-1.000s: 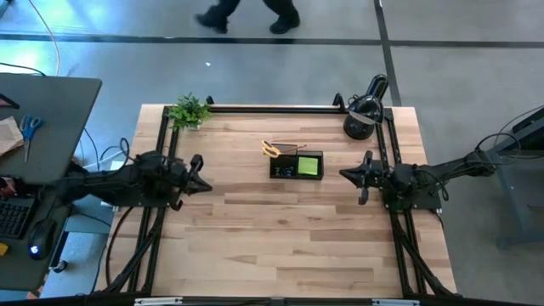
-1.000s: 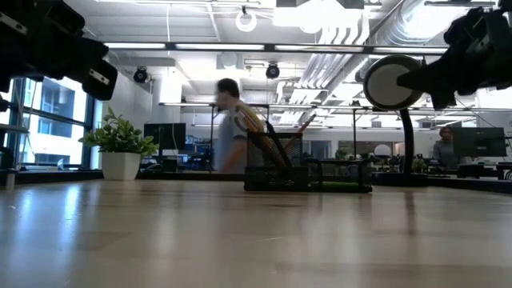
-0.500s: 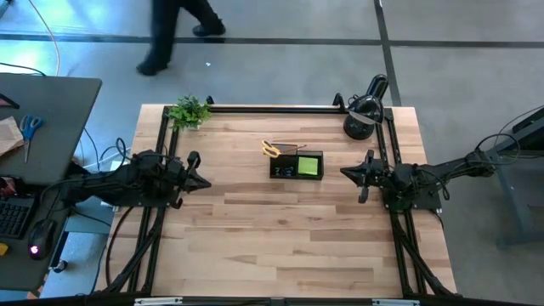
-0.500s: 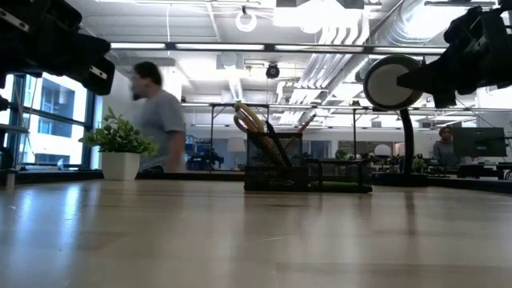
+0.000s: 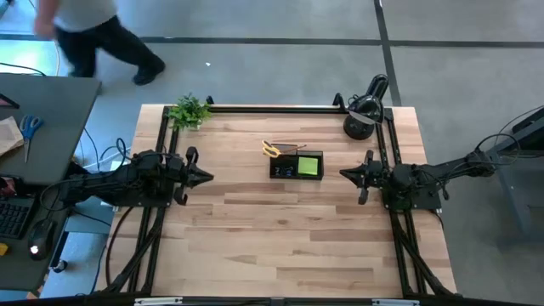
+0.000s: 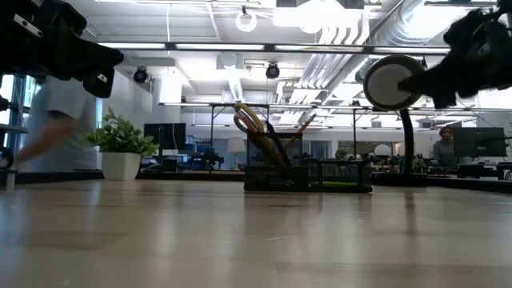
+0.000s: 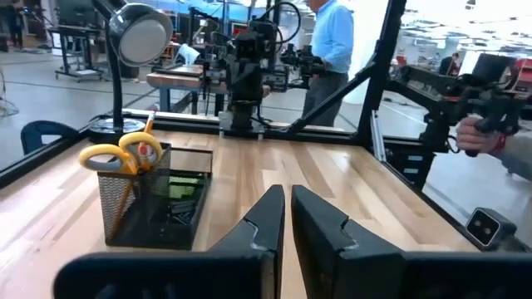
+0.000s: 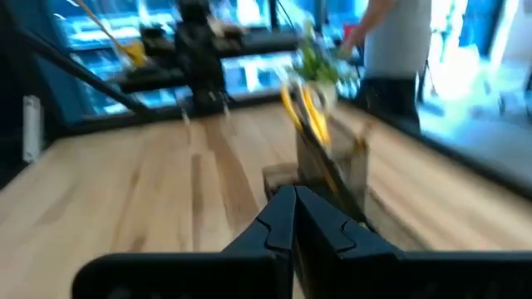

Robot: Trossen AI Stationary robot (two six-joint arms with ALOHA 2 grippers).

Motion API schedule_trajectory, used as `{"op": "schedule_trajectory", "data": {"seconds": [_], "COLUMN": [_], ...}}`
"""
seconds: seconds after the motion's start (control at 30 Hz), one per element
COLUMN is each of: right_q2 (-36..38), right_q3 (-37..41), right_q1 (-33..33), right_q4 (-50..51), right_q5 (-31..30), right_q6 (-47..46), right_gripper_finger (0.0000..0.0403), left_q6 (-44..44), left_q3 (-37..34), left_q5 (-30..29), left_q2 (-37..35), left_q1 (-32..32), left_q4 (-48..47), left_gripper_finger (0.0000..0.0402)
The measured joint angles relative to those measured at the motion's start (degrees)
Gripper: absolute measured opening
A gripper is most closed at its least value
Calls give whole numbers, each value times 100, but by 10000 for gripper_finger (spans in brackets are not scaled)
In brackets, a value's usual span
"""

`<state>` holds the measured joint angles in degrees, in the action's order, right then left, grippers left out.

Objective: Pick and place office supplies into organizer
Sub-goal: Return to Home Position

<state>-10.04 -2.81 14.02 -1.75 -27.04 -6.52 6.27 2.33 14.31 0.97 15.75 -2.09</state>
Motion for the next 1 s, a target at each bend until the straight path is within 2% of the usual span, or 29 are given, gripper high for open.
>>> {"op": "schedule_trajectory", "data": {"seconds": [0.13,0.23,0.43,0.57,0.77,1.0], "right_q2": [29,192,982,954,946,999], "right_q3": [0,-2,-2,-2,-2,-2], "right_q1": [0,-45,-361,-500,-516,-630], "right_q4": [-862,-973,-66,60,14,161], "right_q5": [133,149,140,879,1403,1290], "right_q6": [1027,1415,1241,1000,1142,1281], "right_gripper_finger": [2,1,1,2,1,1], "left_q6": [0,2,2,-3,-3,-3], "left_q3": [0,0,-2,-2,-2,-2], "left_q5": [0,-1,-1,-3,-12,-1], "left_q2": [0,0,0,1,2,2], "left_q1": [0,0,0,0,0,0], "left_q4": [0,0,-2,-7,-7,-7], "left_gripper_finger": [17,15,14,15,15,14]}}
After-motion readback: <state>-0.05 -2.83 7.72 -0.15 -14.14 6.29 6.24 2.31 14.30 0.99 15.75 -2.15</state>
